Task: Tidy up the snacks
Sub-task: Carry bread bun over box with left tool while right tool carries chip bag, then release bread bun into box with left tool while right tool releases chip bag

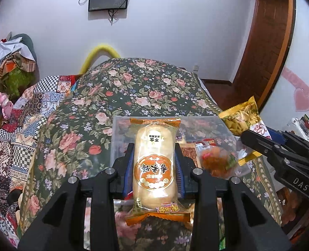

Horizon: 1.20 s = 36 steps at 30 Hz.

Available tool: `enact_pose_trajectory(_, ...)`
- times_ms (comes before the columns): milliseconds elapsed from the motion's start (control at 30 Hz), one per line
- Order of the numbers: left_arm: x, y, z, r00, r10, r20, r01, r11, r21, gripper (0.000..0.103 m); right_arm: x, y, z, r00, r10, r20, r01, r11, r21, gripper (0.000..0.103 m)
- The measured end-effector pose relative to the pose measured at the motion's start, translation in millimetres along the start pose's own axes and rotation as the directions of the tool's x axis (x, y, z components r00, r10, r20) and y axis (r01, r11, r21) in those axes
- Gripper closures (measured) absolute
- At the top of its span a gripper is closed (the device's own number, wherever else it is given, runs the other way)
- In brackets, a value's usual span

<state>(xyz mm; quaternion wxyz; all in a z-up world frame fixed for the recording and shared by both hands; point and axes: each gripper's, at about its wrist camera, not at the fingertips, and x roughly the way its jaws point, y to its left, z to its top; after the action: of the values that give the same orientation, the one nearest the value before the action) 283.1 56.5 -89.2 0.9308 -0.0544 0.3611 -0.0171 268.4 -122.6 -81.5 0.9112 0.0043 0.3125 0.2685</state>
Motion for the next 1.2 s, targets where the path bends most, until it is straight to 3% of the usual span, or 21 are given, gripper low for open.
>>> enact_pose_trajectory(467,59,-9,5,0.997,-0.019,-0.073,0.017,0.999,-0.031,0.069,69,-9,-4,0.991,-0.027,-0.129,0.029,1.000,0.010,0.064)
enact_pose_trajectory(700,71,-6,4,0.993,-0.046,-0.105,0.040,0.998,-0.055,0.069,79,-7,-8,0.987,-0.040,-0.159,0.038,0.999,-0.018,0.063)
enact_pose_trajectory(800,69,-7,3,0.994,-0.041,-0.098,0.036,0.998,-0.049,0.068,76,-6,-8,0.986,-0.043,-0.161,0.039,0.999,-0.025,0.062)
enact_pose_trajectory(1000,54,-5,-1,0.994,-0.051,-0.093,0.047,0.998,-0.040,0.066,59,-2,-9,0.988,-0.050,-0.148,0.041,0.997,-0.060,0.048)
enact_pose_trajectory(1133,33,-5,-3,0.997,-0.044,-0.065,0.042,0.999,-0.026,0.052,40,1,-12,0.990,-0.044,-0.133,0.035,0.997,-0.072,0.045)
enact_pose_trajectory(1200,20,-4,-4,0.998,-0.036,-0.050,0.035,0.999,-0.018,0.050,31,0,-13,0.991,-0.033,-0.127,0.025,0.997,-0.067,0.042)
